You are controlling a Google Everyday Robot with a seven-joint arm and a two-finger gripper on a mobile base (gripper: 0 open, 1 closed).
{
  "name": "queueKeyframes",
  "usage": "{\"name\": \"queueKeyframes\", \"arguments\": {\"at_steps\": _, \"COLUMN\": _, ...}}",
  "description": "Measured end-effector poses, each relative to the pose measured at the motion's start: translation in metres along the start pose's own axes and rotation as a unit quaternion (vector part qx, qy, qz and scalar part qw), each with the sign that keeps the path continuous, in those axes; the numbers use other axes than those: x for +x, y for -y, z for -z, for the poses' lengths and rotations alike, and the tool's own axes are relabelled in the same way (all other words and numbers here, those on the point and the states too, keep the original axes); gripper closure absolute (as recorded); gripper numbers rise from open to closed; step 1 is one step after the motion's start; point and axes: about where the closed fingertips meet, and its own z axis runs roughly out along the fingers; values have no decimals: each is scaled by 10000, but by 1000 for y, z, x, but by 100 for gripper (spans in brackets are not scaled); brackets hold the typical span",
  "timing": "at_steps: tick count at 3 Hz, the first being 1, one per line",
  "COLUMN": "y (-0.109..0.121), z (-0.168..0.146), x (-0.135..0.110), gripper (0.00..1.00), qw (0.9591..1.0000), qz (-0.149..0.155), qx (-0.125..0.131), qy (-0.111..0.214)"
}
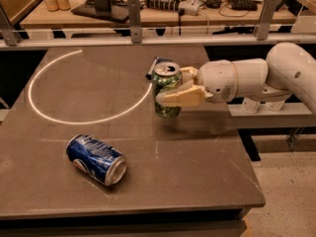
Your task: Place green can upright
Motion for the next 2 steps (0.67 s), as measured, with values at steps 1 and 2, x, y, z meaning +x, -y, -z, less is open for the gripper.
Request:
{"name": "queueKeyframes", "arguments": {"at_steps": 1, "y": -2, "z": 9, "x": 13, "gripper": 51, "qw": 9997, "qz": 203, "qx": 109, "qy": -49}}
{"name": "queueKeyframes", "arguments": {"at_steps": 2, "y": 7, "z": 10, "x": 23, "gripper": 28, "qw": 9994, "qz": 269, "qx": 137, "qy": 179}}
